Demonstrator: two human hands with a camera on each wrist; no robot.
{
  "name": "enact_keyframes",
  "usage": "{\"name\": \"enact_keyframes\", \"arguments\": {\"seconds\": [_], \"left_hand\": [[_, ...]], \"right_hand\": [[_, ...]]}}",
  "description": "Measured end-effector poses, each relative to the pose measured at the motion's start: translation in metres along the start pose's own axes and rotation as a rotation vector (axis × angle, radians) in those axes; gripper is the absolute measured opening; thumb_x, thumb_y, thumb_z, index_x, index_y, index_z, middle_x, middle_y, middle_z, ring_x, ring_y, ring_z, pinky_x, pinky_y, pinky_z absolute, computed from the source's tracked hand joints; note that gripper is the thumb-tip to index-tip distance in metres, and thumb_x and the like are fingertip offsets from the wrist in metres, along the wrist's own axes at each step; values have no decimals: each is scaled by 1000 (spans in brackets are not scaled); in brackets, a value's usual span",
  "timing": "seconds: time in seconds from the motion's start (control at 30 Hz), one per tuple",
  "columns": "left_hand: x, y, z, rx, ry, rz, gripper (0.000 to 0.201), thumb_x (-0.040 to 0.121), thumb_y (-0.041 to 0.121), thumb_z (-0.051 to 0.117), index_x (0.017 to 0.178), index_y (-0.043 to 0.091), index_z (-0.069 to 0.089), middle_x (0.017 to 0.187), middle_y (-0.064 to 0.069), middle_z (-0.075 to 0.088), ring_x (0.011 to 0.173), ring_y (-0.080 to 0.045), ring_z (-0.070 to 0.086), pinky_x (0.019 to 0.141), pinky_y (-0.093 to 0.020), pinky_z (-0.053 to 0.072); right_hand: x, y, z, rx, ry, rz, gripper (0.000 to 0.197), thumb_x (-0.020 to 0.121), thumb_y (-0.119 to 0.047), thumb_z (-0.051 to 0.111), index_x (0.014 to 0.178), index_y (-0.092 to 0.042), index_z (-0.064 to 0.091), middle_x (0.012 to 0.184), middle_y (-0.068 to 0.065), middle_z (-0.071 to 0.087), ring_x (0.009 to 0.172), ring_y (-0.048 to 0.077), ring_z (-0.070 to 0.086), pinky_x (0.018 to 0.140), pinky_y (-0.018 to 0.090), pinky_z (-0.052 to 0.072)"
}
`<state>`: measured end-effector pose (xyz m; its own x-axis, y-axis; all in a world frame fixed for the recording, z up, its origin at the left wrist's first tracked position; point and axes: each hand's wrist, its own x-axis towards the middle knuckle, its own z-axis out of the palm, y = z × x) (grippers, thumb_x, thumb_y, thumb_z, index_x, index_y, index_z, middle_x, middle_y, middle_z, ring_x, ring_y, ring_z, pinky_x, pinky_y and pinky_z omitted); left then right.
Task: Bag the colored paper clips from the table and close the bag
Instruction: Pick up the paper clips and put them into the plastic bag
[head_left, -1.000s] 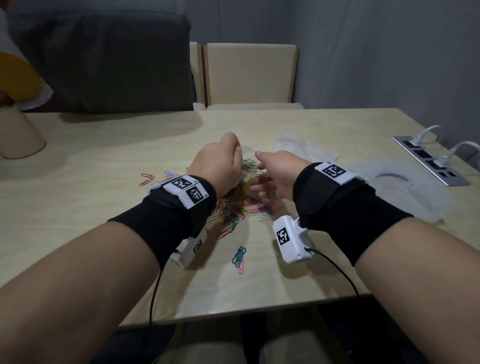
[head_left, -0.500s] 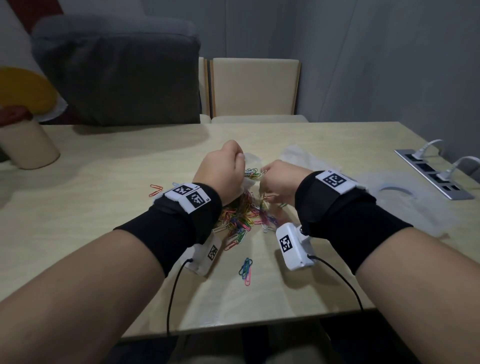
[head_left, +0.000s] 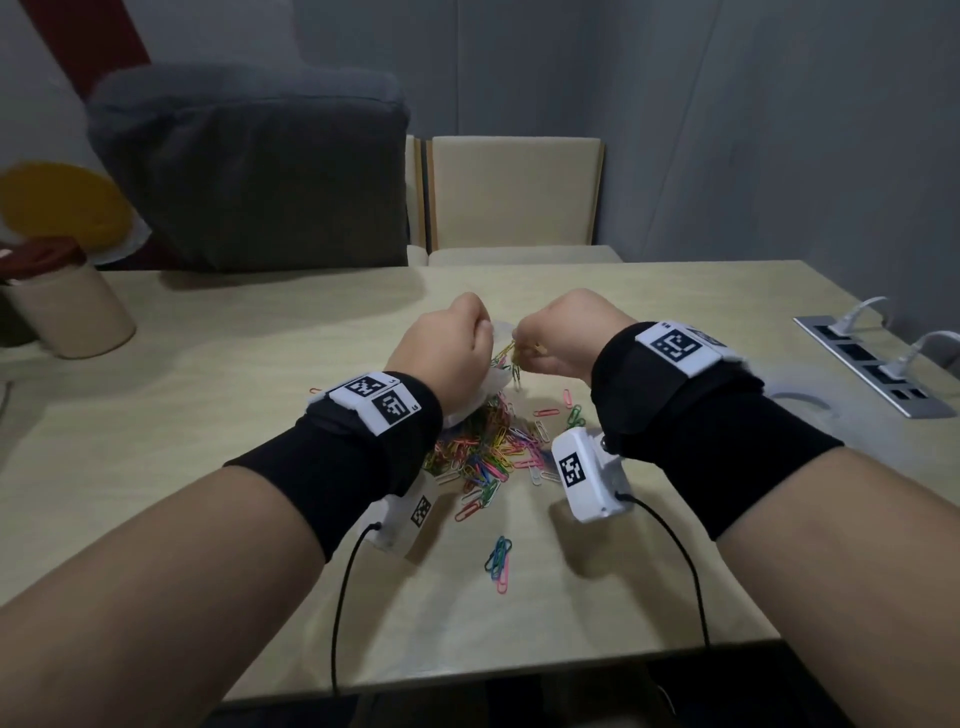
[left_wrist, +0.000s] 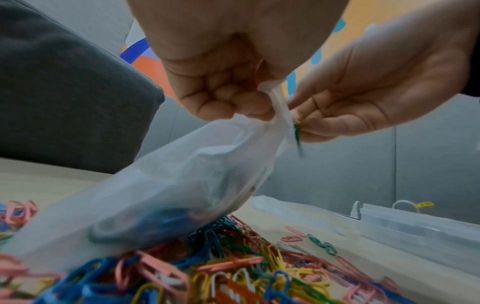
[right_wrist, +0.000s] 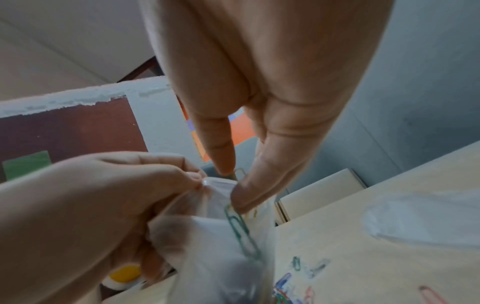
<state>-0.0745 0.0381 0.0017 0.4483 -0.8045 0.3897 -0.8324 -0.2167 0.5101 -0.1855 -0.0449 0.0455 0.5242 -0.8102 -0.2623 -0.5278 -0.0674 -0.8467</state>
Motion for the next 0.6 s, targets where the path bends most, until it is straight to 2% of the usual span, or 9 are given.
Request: {"name": "enact_keyframes", "arguments": {"seconds": [0.03,0.1,0.2,0.3,0.33,0.4,0.47,0.53,0.6], "left_hand": [[1,1,0,11,-4,3,20,97,26,38,100,13,53,85,-10,65,79,-30,57,66,-36,44],[4,1,-1,44,-6,-6,21,98,27,37,102,13,53,84,-9,64,77,-28,55,64,-34,41],[9,0,-9,103,15,-24,20,98,26,36,100,14,52,80,-5,59,74,-26,53,63,-32,37],[19,-3,-21,114,60,-46,18,97,25,36,93,15,50,80,-2,55,74,-23,50,64,-32,35],[22,-4,-26,118,81,-47,17,97,24,37,90,16,49,81,-2,53,74,-22,48,64,-31,33],[29,-6,-36,116,150,-46,17,96,23,38,88,15,51,84,-2,52,76,-20,47,66,-31,32],[33,-8,-46,99,215,-53,20,97,22,39,93,11,55,88,-3,52,78,-19,47,68,-31,32],[34,-9,-51,106,215,-50,21,98,22,39,98,9,55,90,-3,52,80,-20,47,69,-31,33],[33,-12,-56,120,230,-59,21,98,23,38,99,10,55,90,-3,52,81,-20,47,69,-31,32]], "right_hand": [[0,-4,0,47,-23,-14,34,88,-6,59,121,2,59,117,17,66,96,22,68,78,25,58],[0,-7,1,-5,-58,-66,35,90,-5,55,125,-2,58,125,17,63,96,24,65,80,30,58],[-3,-6,2,-267,2,-226,30,92,-9,51,119,-14,62,120,7,66,104,23,64,89,35,54],[-1,-2,-2,-291,100,-287,24,92,-15,49,111,-22,61,108,-1,62,94,19,60,77,29,48],[1,0,-4,-275,113,-279,21,92,-15,49,107,-23,60,104,-1,60,96,21,61,77,30,49],[1,2,-6,-271,94,-231,14,91,-15,49,100,-23,58,101,1,59,103,25,62,85,37,54],[0,6,-7,-346,62,-151,10,92,-17,51,98,-18,59,102,5,62,105,29,64,91,42,55],[-1,14,-8,-478,5,-34,21,95,-21,53,107,-7,63,108,12,67,103,31,66,90,43,56],[-3,23,-7,-643,-54,55,32,97,-26,53,117,-3,63,117,15,66,108,30,65,94,39,54]]}}
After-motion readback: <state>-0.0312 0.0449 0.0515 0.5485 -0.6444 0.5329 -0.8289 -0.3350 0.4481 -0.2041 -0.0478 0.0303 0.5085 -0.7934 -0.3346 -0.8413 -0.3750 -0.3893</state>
